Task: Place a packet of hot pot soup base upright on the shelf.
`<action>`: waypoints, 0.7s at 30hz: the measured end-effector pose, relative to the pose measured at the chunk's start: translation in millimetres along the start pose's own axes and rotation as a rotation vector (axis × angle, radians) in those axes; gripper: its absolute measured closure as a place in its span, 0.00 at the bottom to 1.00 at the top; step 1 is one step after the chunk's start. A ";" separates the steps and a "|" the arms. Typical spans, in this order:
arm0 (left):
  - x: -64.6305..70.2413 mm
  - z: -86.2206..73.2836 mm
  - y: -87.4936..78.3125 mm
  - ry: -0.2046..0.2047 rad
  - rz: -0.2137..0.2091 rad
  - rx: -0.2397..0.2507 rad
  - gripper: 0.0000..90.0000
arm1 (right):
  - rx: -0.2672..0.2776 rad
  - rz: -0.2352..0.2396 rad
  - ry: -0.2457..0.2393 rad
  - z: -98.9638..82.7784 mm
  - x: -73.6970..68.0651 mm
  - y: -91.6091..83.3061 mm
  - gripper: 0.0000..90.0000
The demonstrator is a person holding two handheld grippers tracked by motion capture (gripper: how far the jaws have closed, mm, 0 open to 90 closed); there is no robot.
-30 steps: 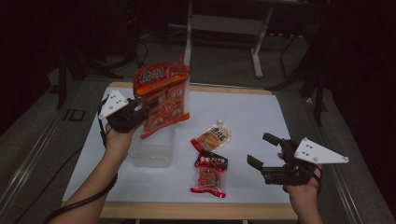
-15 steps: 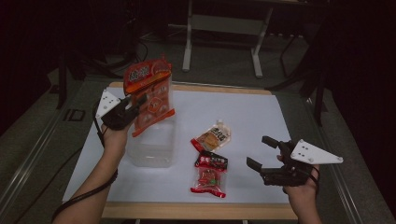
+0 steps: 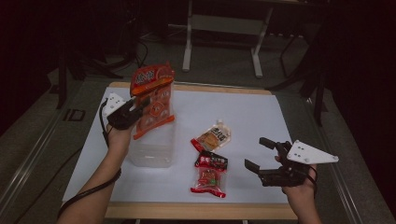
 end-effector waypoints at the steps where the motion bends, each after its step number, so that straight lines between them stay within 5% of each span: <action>1: 0.0 -2.0 1.3 0.003 -0.003 -0.005 0.79 | -0.002 0.001 -0.001 -0.4 -0.2 0.2 0.15; 6: -0.8 -12.3 6.5 0.007 -0.021 -0.041 0.79 | -0.006 0.012 -0.003 -1.3 -0.7 0.7 0.15; 9: -5.4 -12.9 6.0 -0.023 -0.020 -0.045 0.79 | -0.008 0.015 -0.003 -1.6 -0.7 0.9 0.15; 14: -5.0 -14.2 7.0 0.029 -0.030 -0.101 0.79 | -0.009 0.021 0.001 -2.9 -0.7 1.5 0.15; 21: -11.2 -21.6 2.2 -0.015 -0.032 -0.123 0.79 | -0.002 0.029 0.006 -3.2 -0.5 0.4 0.15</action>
Point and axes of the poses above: each handheld gripper's, and its own axes: y roughly forward along the jaws, z roughly out of its top, x roughly to its right, the point moved 4 cm from there along y, roughly forward along the jaws, and after that the axes turned 2 degrees about -z, right-handed, at the moved point
